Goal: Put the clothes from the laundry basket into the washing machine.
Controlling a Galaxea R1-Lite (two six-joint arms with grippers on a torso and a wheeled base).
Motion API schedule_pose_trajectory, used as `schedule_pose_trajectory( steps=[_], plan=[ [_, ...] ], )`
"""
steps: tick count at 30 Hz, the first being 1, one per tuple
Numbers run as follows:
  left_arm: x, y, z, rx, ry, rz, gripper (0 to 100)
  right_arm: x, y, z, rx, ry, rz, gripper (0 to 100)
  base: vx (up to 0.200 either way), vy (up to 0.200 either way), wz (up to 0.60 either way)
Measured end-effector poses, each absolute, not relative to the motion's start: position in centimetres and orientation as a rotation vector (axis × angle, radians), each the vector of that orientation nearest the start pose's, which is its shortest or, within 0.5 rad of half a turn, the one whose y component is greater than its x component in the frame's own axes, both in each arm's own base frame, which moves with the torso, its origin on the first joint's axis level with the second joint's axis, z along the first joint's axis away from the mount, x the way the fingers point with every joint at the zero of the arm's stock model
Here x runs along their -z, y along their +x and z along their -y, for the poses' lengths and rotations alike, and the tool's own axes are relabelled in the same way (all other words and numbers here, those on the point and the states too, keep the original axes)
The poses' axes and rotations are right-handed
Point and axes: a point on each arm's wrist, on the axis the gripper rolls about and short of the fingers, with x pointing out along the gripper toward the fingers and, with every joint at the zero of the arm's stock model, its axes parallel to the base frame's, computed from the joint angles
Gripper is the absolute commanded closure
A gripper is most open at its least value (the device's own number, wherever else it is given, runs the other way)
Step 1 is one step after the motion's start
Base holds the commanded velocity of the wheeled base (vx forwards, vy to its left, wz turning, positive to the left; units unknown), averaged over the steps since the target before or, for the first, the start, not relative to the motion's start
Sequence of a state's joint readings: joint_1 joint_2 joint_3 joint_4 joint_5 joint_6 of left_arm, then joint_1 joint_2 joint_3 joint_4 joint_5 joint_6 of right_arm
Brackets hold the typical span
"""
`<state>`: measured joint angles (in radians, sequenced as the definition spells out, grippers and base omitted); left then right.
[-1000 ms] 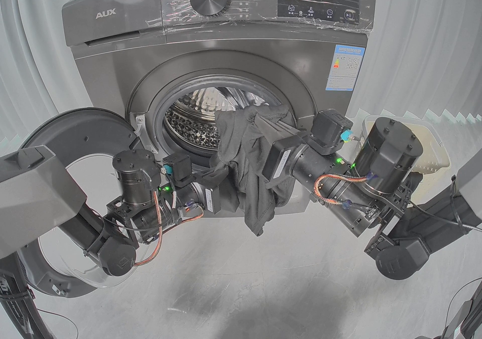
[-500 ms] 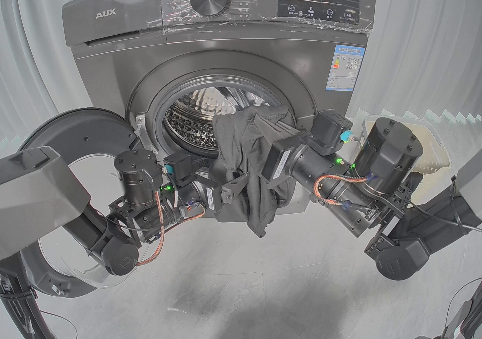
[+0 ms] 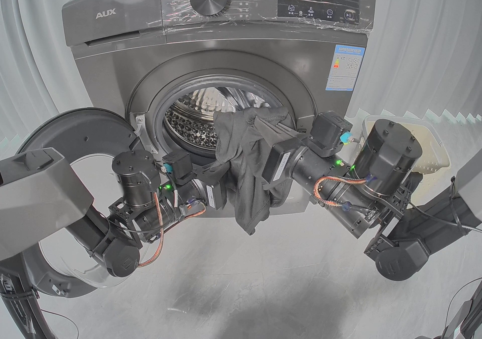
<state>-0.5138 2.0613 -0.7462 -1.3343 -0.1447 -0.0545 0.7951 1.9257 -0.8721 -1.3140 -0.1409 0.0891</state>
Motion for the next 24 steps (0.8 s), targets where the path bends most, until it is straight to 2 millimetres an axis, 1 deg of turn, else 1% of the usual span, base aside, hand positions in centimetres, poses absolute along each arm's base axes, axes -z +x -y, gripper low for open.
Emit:
schedule_pose_trajectory(
  steps=[5, 6, 14, 18, 24],
  plan=[
    [-12.0, 30.5, 17.7, 0.668, -0.059, 0.036, 100, -18.7, 25.5, -25.0, -0.659, 0.196, 0.194, 100, 0.0, 0.0, 0.0],
    [-12.1, 30.3, 17.6, 0.67, -0.059, 0.041, 100, -18.6, 25.6, -25.0, -0.658, 0.196, 0.195, 0, 0.0, 0.0, 0.0],
    [-12.9, 28.9, 17.5, 0.69, -0.076, 0.106, 100, -17.5, 26.5, -24.6, -0.636, 0.186, 0.173, 0, 0.0, 0.0, 0.0],
    [-13.8, 28.7, 17.5, 0.695, -0.087, 0.134, 100, -16.7, 26.9, -24.0, -0.613, 0.172, 0.145, 0, 0.0, 0.0, 0.0],
    [-15.1, 29.0, 17.7, 0.695, -0.1, 0.179, 100, -15.6, 27.4, -23.0, -0.583, 0.153, 0.109, 0, 0.0, 0.0, 0.0]
  ],
)
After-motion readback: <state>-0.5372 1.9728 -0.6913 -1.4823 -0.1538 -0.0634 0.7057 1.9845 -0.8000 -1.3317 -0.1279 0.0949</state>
